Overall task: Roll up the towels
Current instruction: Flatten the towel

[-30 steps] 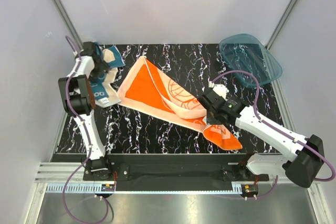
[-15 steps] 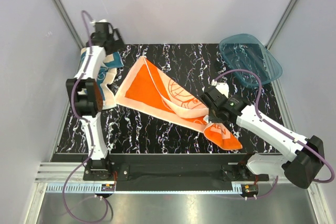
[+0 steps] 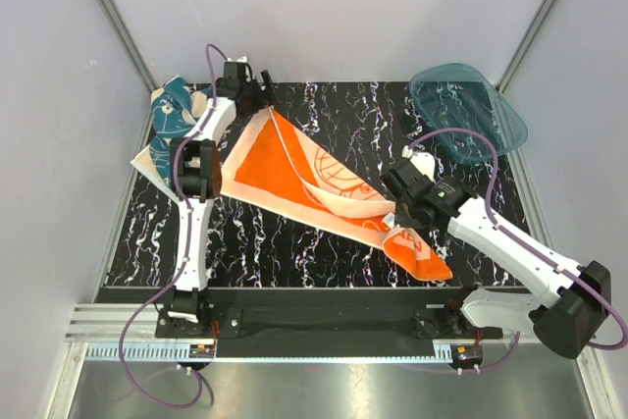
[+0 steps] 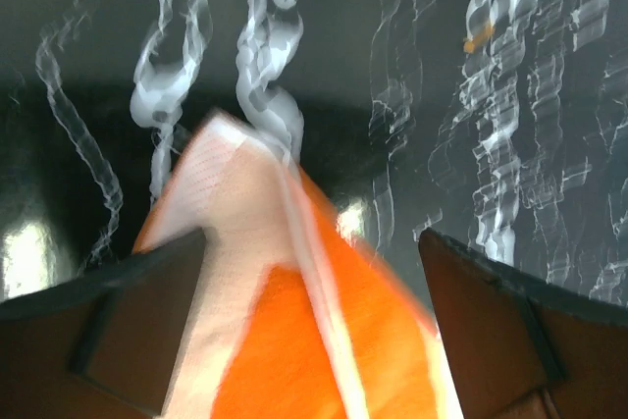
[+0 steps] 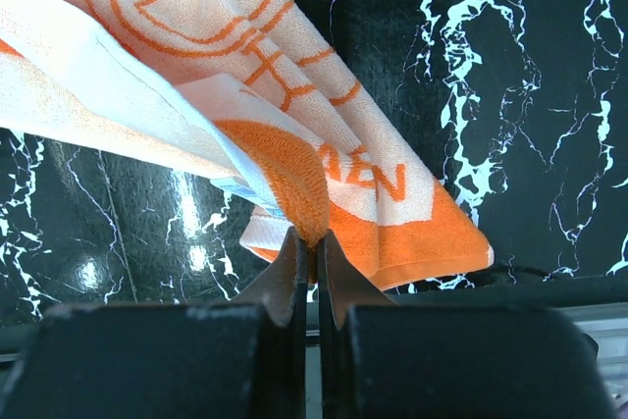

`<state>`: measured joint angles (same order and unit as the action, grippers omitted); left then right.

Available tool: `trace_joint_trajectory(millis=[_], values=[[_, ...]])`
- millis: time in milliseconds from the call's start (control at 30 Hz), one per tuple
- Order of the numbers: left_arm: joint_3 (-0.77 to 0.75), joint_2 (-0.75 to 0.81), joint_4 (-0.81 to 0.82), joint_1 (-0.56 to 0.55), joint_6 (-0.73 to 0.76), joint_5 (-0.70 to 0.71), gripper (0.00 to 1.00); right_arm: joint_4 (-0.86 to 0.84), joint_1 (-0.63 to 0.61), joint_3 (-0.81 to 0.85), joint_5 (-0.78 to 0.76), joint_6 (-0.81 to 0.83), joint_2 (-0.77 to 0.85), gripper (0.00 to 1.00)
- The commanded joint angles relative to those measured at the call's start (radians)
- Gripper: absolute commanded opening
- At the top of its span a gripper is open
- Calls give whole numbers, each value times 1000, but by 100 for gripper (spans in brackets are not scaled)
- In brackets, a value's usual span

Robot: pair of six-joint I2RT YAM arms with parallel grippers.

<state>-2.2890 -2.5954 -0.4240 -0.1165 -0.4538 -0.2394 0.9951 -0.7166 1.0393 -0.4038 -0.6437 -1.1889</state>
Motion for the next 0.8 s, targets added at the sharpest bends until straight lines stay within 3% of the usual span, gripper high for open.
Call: trace_joint_trajectory(millis=[0, 333, 467, 567, 700, 767], values=[[-93, -23, 27, 5, -52, -3, 99, 13, 12, 24, -36, 9, 29, 0], [-104, -48, 62, 9, -98, 29, 99, -23, 28, -7, -13, 27, -9, 0], [-185, -91, 15, 9, -83, 75, 99, -39, 34, -8, -6, 38, -28, 0], [-188, -94, -10, 8, -82, 127, 98, -53, 40, -7, 2, 47, -40, 0], [-77, 3, 45, -3, -45, 236, 99, -61, 48, -2, 13, 62, -57, 0], [-105, 1, 25, -11, -30, 282, 99, -68, 49, -4, 13, 67, -61, 0]])
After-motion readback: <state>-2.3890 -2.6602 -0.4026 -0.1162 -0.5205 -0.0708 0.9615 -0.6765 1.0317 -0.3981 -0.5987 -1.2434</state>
